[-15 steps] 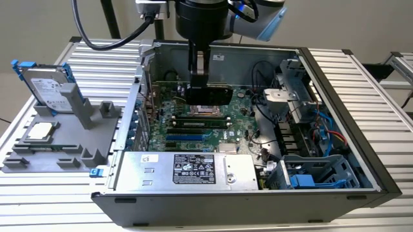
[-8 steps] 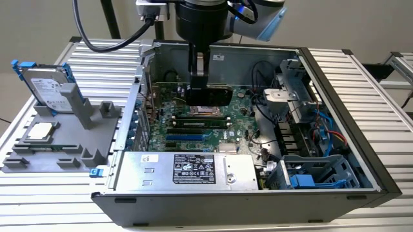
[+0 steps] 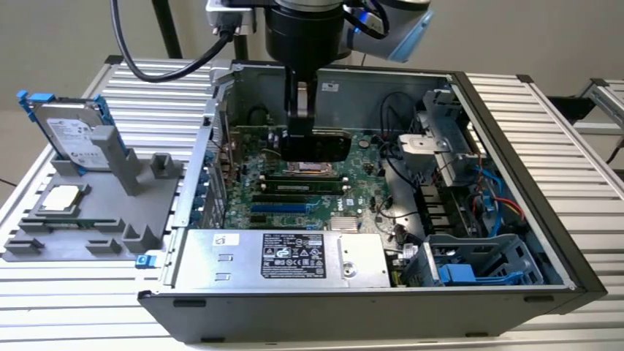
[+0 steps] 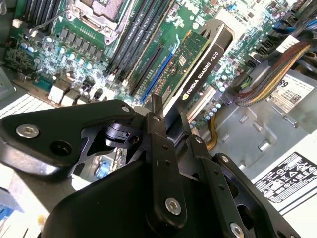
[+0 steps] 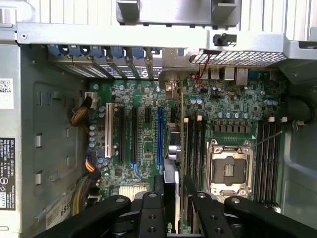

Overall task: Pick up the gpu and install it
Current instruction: 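Insert the gpu into the slot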

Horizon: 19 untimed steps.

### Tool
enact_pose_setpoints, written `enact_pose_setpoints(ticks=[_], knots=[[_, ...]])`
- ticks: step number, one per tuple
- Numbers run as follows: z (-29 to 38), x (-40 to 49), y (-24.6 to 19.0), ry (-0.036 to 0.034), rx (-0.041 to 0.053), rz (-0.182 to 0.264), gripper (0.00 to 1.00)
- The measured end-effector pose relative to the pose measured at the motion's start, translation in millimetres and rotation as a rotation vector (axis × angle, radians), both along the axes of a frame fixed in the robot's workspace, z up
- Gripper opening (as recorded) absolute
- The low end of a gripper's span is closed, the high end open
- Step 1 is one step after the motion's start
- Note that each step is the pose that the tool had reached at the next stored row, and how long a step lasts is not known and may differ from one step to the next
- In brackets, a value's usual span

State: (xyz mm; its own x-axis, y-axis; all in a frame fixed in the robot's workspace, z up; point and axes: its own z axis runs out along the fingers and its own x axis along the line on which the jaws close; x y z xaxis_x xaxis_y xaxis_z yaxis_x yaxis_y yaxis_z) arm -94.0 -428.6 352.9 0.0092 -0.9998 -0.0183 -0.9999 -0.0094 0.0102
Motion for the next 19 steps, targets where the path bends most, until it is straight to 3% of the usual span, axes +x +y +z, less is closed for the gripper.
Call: enact_pose_setpoints(ticks=[19], knots=[[-6.4, 0.0, 0.0, 0.0001, -0.0001, 0.0, 0.0]])
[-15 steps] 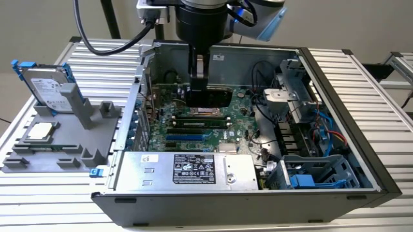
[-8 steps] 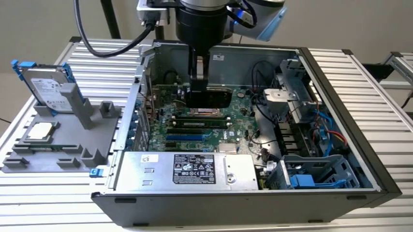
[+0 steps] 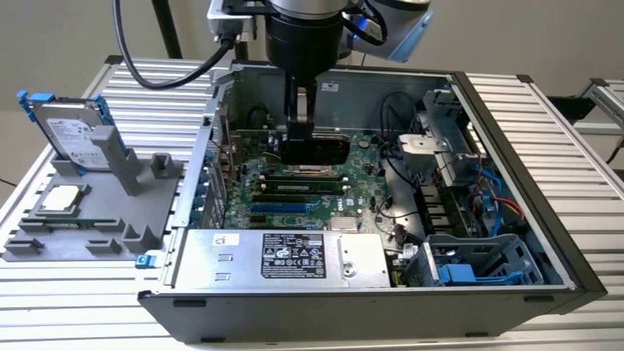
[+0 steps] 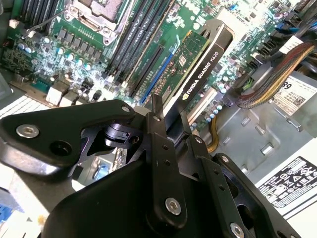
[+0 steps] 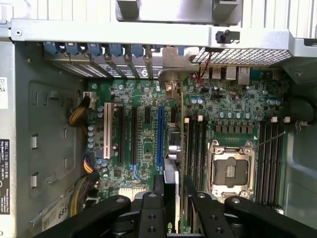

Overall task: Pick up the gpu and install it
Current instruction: 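Insert the gpu into the slot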

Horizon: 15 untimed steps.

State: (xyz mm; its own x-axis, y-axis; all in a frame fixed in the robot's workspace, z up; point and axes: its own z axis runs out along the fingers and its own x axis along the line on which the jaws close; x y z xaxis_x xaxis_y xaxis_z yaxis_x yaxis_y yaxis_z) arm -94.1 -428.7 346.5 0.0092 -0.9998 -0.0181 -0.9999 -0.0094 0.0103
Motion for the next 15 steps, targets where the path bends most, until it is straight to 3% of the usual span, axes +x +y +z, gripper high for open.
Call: enact_pose_setpoints(ticks=[15], knots=[[-4.8, 0.0, 0.0, -0.0001, 0.0001, 0.0, 0.0]])
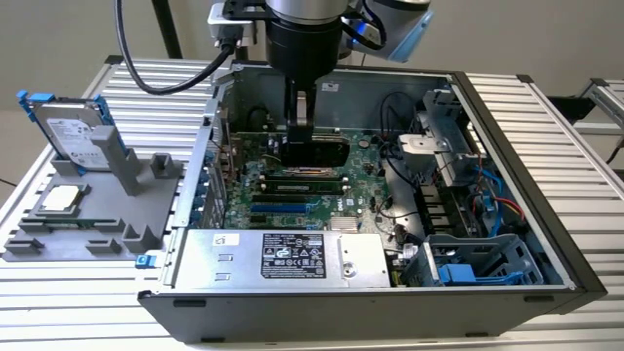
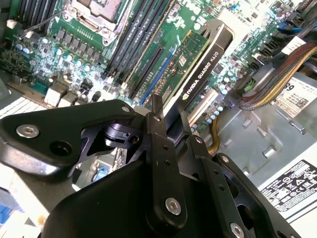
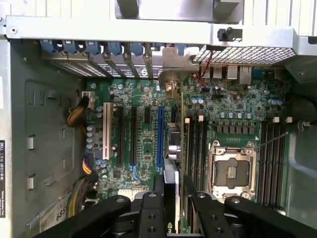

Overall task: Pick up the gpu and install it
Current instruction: 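Insert the gpu into the slot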

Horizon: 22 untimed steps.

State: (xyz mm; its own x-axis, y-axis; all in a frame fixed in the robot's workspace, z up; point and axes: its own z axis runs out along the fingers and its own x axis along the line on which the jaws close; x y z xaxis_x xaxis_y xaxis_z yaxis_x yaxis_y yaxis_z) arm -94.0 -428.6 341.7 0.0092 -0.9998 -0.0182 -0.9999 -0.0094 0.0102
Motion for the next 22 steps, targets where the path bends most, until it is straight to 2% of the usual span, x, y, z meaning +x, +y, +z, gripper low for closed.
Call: enact_pose_setpoints(ticks=[22], knots=[[-6.0, 0.0, 0.0, 0.0, -0.0001, 0.0, 0.0]])
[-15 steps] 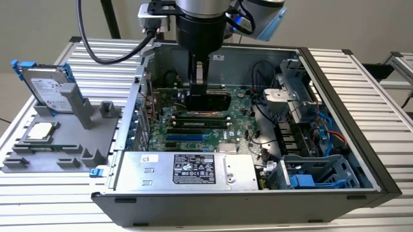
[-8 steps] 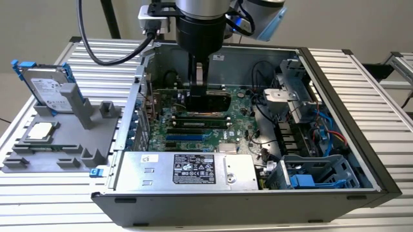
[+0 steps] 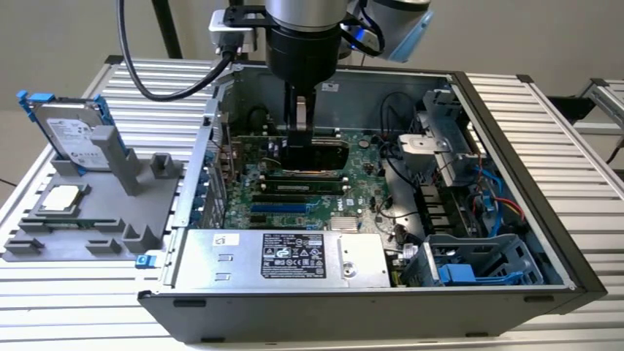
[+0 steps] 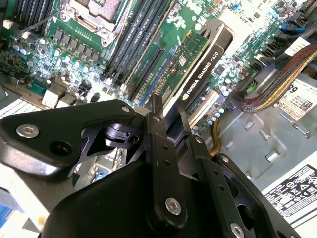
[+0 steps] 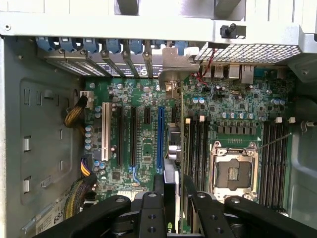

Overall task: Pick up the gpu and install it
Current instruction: 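Insert the gpu into the slot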

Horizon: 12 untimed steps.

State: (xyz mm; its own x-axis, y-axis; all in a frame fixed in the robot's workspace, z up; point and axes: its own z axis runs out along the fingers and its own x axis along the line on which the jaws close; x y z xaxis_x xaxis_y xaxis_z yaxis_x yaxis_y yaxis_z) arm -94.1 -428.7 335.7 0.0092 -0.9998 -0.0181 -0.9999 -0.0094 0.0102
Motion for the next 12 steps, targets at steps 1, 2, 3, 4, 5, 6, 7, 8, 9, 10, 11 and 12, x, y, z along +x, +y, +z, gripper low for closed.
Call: enact_pose_setpoints(ticks=[1, 2, 3, 4, 5, 6, 7, 8, 9, 10, 11, 12], knots=[[0.0, 0.0, 0.0, 0.0, 0.0, 0.0, 0.0], [-0.1, 0.0, 0.0, -0.0001, 0.0001, 0.0, 0.0], [-0.1, 0.0, 0.0, -0.0001, 0.0, 0.0, 0.0], [-0.1, 0.0, 0.0, 0.0, 0.0, 0.0, 0.0], [-0.1, 0.0, 0.0, -0.0001, 0.0, 0.0, 0.0], [-0.1, 0.0, 0.0, 0.0, 0.0, 0.0, 0.0], [-0.1, 0.0, 0.0, 0.0, 0.0, 0.0, 0.0], [-0.2, 0.0, 0.0, 0.0, 0.0, 0.0, 0.0], [-0.3, 0.0, 0.0, 0.0, 0.0, 0.0, 0.0], [-0.3, 0.0, 0.0, 0.0, 0.0, 0.0, 0.0], [-0.3, 0.0, 0.0, 0.0, 0.0, 0.0, 0.0], [-0.3, 0.0, 0.0, 0.0, 0.0, 0.0, 0.0]])
